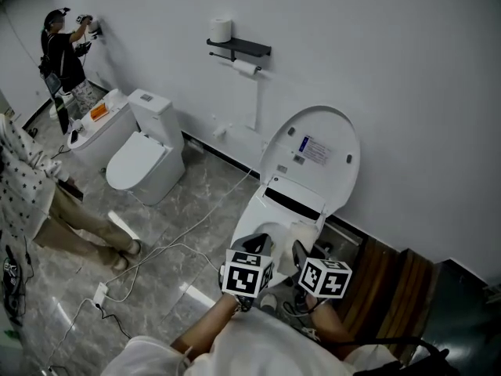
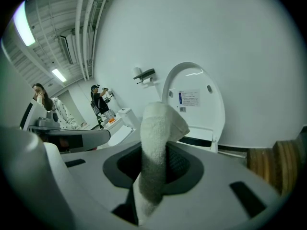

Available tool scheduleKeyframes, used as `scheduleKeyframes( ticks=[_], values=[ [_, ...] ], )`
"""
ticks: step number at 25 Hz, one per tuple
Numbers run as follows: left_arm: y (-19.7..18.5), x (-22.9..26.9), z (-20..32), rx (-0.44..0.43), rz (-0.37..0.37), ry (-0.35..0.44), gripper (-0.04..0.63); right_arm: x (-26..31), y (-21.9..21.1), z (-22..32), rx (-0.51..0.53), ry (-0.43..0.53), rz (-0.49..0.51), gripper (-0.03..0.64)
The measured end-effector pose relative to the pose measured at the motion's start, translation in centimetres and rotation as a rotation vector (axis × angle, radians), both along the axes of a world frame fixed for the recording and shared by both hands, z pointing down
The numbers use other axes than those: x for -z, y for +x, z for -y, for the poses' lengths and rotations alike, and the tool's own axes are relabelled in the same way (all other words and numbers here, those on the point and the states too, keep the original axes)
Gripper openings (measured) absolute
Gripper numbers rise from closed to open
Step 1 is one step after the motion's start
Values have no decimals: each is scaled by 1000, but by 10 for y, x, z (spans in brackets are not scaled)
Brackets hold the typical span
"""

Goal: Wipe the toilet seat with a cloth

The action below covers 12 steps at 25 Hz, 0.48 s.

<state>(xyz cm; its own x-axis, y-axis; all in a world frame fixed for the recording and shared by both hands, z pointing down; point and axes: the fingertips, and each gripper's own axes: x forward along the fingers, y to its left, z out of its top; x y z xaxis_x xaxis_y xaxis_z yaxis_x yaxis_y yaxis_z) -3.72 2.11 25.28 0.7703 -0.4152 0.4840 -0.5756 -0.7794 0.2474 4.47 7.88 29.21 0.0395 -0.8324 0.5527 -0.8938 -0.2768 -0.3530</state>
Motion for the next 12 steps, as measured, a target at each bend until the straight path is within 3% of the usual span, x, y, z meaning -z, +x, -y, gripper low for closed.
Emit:
scheduleKeyframes(
  ticks=[12],
  values=[
    [14, 4, 5, -5, -19, -5, 11, 6, 12, 2, -15, 8, 4, 100]
  ],
)
